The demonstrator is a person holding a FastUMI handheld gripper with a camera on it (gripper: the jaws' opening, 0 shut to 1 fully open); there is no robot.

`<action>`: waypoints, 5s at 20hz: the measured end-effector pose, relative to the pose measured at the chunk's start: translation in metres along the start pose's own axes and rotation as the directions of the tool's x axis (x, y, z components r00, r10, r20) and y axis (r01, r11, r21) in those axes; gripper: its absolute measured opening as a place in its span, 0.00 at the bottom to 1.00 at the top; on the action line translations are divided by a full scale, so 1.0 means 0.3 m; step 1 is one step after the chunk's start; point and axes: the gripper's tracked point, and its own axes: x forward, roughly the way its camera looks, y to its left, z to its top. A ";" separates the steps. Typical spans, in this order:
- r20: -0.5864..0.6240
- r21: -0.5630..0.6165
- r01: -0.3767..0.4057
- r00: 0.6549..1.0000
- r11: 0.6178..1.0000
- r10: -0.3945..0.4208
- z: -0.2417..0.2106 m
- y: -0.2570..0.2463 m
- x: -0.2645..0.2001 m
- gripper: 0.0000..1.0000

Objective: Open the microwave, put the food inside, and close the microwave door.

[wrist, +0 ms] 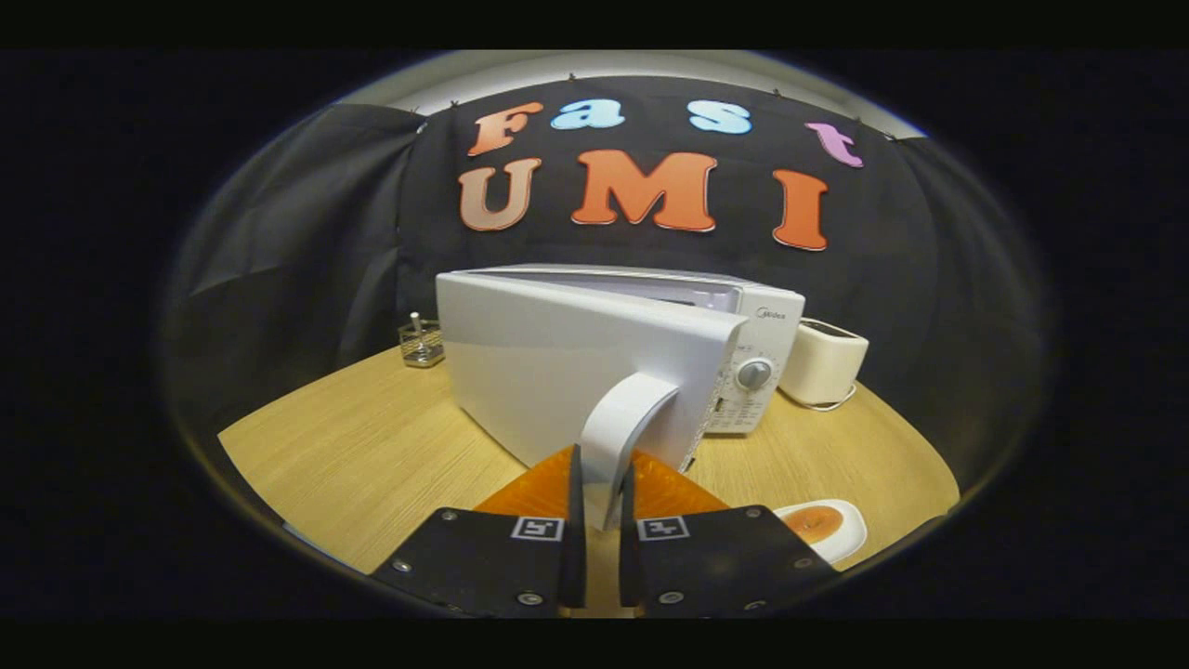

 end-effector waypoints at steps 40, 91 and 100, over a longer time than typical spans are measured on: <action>-0.156 -0.055 -0.174 0.974 0.983 0.164 -0.131 0.269 -0.319 0.16; -0.262 0.280 0.132 0.963 0.951 -0.057 -0.122 -0.244 0.224 0.69; -0.294 0.588 0.240 0.953 0.773 -0.072 -0.003 -0.025 0.456 0.69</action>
